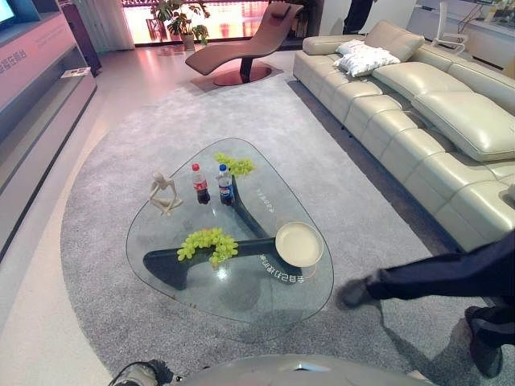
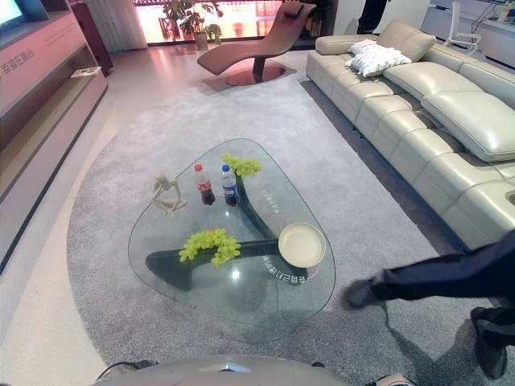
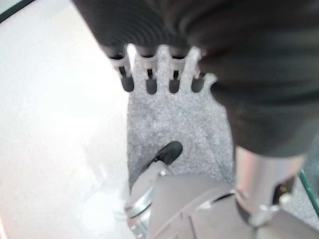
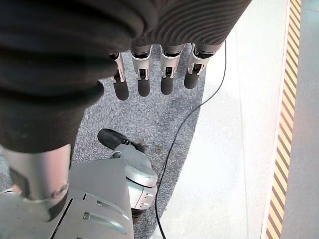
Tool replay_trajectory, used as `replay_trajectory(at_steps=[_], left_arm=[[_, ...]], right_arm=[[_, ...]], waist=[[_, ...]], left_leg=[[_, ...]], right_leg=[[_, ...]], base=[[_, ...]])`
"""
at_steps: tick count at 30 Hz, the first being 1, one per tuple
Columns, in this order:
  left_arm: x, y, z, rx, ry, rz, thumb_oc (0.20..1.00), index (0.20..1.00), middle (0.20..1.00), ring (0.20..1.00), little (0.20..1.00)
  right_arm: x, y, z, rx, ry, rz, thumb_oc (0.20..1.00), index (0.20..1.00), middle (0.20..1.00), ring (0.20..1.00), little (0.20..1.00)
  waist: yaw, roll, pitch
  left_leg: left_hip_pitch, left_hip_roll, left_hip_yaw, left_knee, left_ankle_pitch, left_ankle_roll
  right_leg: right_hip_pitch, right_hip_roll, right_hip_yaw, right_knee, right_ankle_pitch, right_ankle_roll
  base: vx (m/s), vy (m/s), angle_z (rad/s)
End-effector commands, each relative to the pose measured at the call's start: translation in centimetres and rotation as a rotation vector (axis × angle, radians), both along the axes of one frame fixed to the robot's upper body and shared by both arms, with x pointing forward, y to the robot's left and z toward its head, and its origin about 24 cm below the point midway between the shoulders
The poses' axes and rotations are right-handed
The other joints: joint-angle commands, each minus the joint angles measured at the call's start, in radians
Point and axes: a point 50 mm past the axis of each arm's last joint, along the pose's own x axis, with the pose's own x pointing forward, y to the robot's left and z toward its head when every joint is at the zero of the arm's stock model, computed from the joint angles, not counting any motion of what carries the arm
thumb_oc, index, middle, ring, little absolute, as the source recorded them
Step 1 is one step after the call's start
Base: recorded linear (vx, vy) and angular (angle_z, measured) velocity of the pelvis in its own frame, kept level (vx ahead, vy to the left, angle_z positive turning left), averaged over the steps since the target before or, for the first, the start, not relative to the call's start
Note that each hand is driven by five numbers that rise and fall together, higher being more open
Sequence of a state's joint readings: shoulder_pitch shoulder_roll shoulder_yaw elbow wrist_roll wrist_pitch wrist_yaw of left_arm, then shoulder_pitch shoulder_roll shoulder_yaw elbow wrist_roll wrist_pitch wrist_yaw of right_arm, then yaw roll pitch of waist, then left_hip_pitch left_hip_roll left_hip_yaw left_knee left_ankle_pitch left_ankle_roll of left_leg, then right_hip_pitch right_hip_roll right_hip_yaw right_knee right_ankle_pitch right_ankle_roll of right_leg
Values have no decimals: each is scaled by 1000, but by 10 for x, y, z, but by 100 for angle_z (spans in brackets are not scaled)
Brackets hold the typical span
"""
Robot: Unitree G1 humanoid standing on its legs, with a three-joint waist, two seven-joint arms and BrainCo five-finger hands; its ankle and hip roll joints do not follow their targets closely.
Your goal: Pick up fruits into the plate
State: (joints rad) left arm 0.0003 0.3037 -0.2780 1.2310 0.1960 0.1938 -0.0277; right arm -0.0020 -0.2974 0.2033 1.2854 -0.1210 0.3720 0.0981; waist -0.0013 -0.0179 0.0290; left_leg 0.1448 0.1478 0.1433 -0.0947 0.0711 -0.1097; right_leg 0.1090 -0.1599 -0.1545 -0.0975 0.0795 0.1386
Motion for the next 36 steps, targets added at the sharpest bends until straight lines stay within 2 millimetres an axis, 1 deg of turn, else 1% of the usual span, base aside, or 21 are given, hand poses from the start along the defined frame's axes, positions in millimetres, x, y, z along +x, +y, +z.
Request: replay_trajectory(at_steps=[1, 4, 9, 18, 22, 24, 25, 28, 30, 31, 34, 35, 36], left_arm=[[20, -3, 2, 1, -32, -13, 1000, 1000, 1000, 1000, 1000], [21, -2, 3, 3, -46, -6, 1000, 1000, 1000, 1000, 1000], [21, 2, 4, 55, -53, -8, 1000, 1000, 1000, 1000, 1000], [24, 4, 5, 91, -107, 16, 1000, 1000, 1000, 1000, 1000], [30, 5, 7, 116, -175, 48, 1000, 1000, 1000, 1000, 1000], [38, 10, 11, 157, -264, 75, 1000, 1000, 1000, 1000, 1000], [38, 10, 12, 158, -268, 78, 1000, 1000, 1000, 1000, 1000], [55, 15, 20, 195, -386, 108, 1000, 1000, 1000, 1000, 1000], [72, 19, 29, 217, -477, 130, 1000, 1000, 1000, 1000, 1000], [86, 22, 37, 236, -553, 138, 1000, 1000, 1000, 1000, 1000], [111, 26, 54, 278, -690, 148, 1000, 1000, 1000, 1000, 1000], [123, 29, 64, 300, -757, 146, 1000, 1000, 1000, 1000, 1000], [126, 29, 66, 306, -779, 144, 1000, 1000, 1000, 1000, 1000]], right_arm=[[18, 2, 2, -9, 14, 45, 1000, 1000, 1000, 1000, 1000], [19, 2, 2, -7, 11, 43, 1000, 1000, 1000, 1000, 1000], [18, 3, 2, -6, 11, 44, 1000, 1000, 1000, 1000, 1000], [20, 3, 1, -8, -7, 49, 1000, 1000, 1000, 1000, 1000], [23, 1, 2, -39, -33, 52, 1000, 1000, 1000, 1000, 1000], [23, -2, 3, -49, -33, 59, 1000, 1000, 1000, 1000, 1000], [23, -3, 3, -50, -33, 59, 1000, 1000, 1000, 1000, 1000], [25, -8, 6, -69, -40, 52, 1000, 1000, 1000, 1000, 1000], [29, -13, 8, -82, -54, 49, 1000, 1000, 1000, 1000, 1000], [34, -16, 10, -93, -68, 47, 1000, 1000, 1000, 1000, 1000], [41, -21, 13, -108, -93, 46, 1000, 1000, 1000, 1000, 1000], [45, -23, 14, -116, -109, 46, 1000, 1000, 1000, 1000, 1000], [46, -23, 15, -119, -112, 46, 1000, 1000, 1000, 1000, 1000]], waist=[[-2, -13, 73], [0, -12, 73], [-1, -13, 75], [-5, -11, 89], [-8, -9, 97], [-9, -6, 102], [-9, -6, 103], [-9, 0, 115], [-10, 6, 126], [-12, 12, 137], [-15, 21, 156], [-17, 25, 168], [-18, 25, 171]], left_leg=[[3, -46, -38, 30, -131, 50], [2, -47, -40, 29, -132, 51], [0, -50, -43, 27, -131, 51], [-9, -50, -41, 23, -125, 52], [-16, -52, -39, 20, -121, 52], [-21, -52, -39, 18, -118, 51], [-22, -53, -39, 18, -118, 51], [-31, -52, -38, 20, -113, 49], [-40, -52, -36, 23, -109, 48], [-49, -51, -34, 25, -106, 48], [-64, -53, -31, 27, -101, 50], [-71, -54, -31, 27, -99, 50], [-74, -54, -31, 27, -98, 50]], right_leg=[[39, 19, -14, 50, -114, -15], [39, 19, -15, 50, -115, -16], [38, 20, -12, 48, -115, -16], [28, 23, -11, 49, -112, -16], [21, 26, -7, 48, -109, -17], [17, 28, -6, 47, -109, -18], [16, 29, -6, 47, -109, -18], [8, 28, -7, 49, -108, -18], [-2, 28, -4, 54, -109, -20], [-13, 27, -2, 59, -108, -21], [-30, 27, 3, 62, -105, -23], [-39, 27, 6, 63, -103, -24], [-42, 27, 7, 63, -103, -24]], base=[[0, 0, 0], [0, 0, 0], [0, 0, 0], [0, 0, 0], [0, 0, 0], [0, 0, 0], [0, 0, 0], [-26, 17, 0], [-68, 49, 0], [-81, 57, -1], [-79, 48, 0], [-77, 30, 1], [-121, 42, -1]])
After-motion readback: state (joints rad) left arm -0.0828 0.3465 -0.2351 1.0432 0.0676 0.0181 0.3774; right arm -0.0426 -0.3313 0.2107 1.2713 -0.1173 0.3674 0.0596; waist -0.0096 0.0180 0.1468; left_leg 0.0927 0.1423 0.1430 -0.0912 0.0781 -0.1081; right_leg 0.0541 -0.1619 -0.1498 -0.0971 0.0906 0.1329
